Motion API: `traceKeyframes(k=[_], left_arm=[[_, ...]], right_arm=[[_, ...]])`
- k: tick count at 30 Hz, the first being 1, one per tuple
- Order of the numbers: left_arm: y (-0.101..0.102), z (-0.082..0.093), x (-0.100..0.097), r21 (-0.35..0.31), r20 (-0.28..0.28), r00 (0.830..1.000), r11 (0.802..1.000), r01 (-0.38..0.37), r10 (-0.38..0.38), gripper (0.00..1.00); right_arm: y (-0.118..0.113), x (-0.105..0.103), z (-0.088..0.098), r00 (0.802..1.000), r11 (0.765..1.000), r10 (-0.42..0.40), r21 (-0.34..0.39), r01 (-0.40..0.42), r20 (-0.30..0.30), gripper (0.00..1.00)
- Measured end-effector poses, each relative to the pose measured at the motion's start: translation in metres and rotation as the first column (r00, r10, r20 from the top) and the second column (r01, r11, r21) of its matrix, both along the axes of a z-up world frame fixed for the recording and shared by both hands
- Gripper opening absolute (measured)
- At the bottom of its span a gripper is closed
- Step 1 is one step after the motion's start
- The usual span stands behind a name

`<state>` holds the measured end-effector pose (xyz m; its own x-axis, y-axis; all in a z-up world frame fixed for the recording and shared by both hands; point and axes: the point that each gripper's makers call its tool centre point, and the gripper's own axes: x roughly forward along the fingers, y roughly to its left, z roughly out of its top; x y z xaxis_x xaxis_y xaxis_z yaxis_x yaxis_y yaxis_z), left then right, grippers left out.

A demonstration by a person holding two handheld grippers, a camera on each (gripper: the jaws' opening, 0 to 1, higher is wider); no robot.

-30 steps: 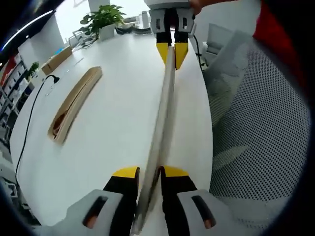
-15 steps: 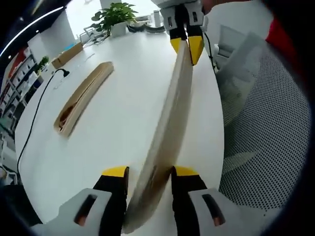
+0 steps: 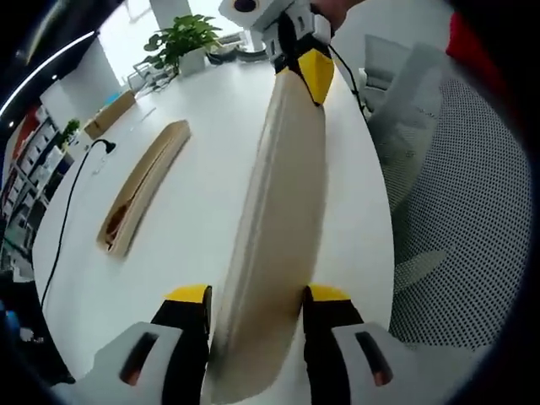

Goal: Arrange the utensils inside the cutlery case until each visible utensil rests in its matching compartment.

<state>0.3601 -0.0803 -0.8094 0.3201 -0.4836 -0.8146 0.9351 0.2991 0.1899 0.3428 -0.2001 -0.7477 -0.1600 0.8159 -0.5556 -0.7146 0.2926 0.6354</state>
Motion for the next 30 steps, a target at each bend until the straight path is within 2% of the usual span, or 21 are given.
traceKeyframes(k=[2,3,4,5,7,10,11,12,13,14,16,18,20,22,23,25,27,28,29,30], left_arm=[[0.001,0.0,0.002,0.003,0.003,1.0,1.0,-0.019,0.019,0.47],[0.001,0.001,0.002,0.003,0.012,1.0,1.0,-0.015,0.015,0.48],[0.001,0.001,0.003,0.003,0.023,1.0,1.0,-0.015,0.015,0.49],[0.001,0.001,0.001,0.003,0.02,1.0,1.0,-0.013,0.013,0.48],[0.001,0.002,0.001,0.004,0.024,1.0,1.0,-0.012,0.012,0.48],[-0.002,0.002,0.002,0.001,0.036,0.999,1.0,0.0,0.0,0.47],[-0.002,0.002,0.002,-0.005,0.029,1.0,1.0,-0.005,0.005,0.47],[-0.002,0.002,0.002,-0.007,0.024,1.0,1.0,-0.009,0.009,0.46],[-0.002,0.002,0.002,-0.01,0.018,1.0,1.0,-0.009,0.009,0.46],[-0.002,0.002,0.001,-0.009,0.019,1.0,1.0,-0.007,0.007,0.46],[-0.003,0.001,0.001,-0.006,0.017,1.0,1.0,-0.007,0.007,0.45],[-0.004,0.001,0.0,0.002,0.011,1.0,1.0,-0.004,0.004,0.45],[-0.005,0.001,-0.001,0.002,0.012,1.0,1.0,0.005,-0.005,0.44],[-0.005,0.001,-0.002,0.001,0.006,1.0,1.0,0.005,-0.005,0.43],[-0.005,0.0,-0.002,0.0,0.003,1.0,1.0,0.003,-0.003,0.42],[-0.007,-0.001,-0.005,-0.018,-0.033,0.999,1.0,-0.022,0.021,0.42],[-0.009,-0.001,-0.004,-0.033,-0.042,0.998,0.999,-0.039,0.037,0.42],[-0.009,-0.002,-0.004,-0.036,-0.052,0.998,0.998,-0.047,0.045,0.42],[-0.01,-0.002,-0.004,-0.034,-0.054,0.997,0.998,-0.049,0.047,0.42],[-0.011,-0.002,-0.005,-0.028,-0.049,0.998,0.999,-0.044,0.042,0.42]], right_arm=[[0.003,0.002,0.003,0.998,0.998,-0.05,0.04,0.052,-0.048,0.03],[0.005,0.009,0.005,0.991,0.991,-0.11,0.071,0.115,-0.072,0.03],[0.007,0.009,0.01,0.981,0.982,-0.151,0.095,0.163,-0.123,0.03],[0.008,0.012,0.013,0.959,0.967,-0.206,0.111,0.23,-0.194,0.03],[0.005,0.016,0.005,0.944,0.958,-0.252,0.079,0.274,-0.213,0.03],[0.004,0.015,0.0,0.892,0.942,-0.307,0.028,0.335,-0.331,0.03],[0.004,0.015,0.0,0.88,0.937,-0.315,0.029,0.347,-0.356,0.03],[0.003,0.017,-0.001,0.854,0.926,-0.341,0.016,0.377,-0.392,0.03],[0.002,0.018,-0.002,0.844,0.922,-0.352,0.007,0.388,-0.405,0.03],[0.002,0.018,0.0,0.855,0.923,-0.344,0.025,0.383,-0.387,0.03],[0.002,0.021,0.001,0.841,0.914,-0.364,0.019,0.405,-0.401,0.03],[0.002,0.023,0.001,0.836,0.908,-0.375,0.024,0.419,-0.401,0.03],[0.002,0.028,-0.001,0.803,0.886,-0.414,0.012,0.463,-0.429,0.04],[0.001,0.03,-0.003,0.797,0.874,-0.44,0.007,0.486,-0.413,0.04],[0.001,0.032,-0.003,0.786,0.866,-0.453,0.002,0.5,-0.421,0.04],[-0.001,0.035,-0.005,0.775,0.855,-0.472,-0.003,0.519,-0.419,0.04],[-0.001,0.035,-0.006,0.772,0.834,-0.505,0.01,0.551,-0.386,0.05],[-0.003,0.036,-0.01,0.778,0.819,-0.537,0.018,0.573,-0.327,0.05],[-0.005,0.036,-0.014,0.785,0.816,-0.549,0.017,0.577,-0.288,0.06],[-0.006,0.037,-0.017,0.784,0.811,-0.559,0.015,0.584,-0.27,0.06]])
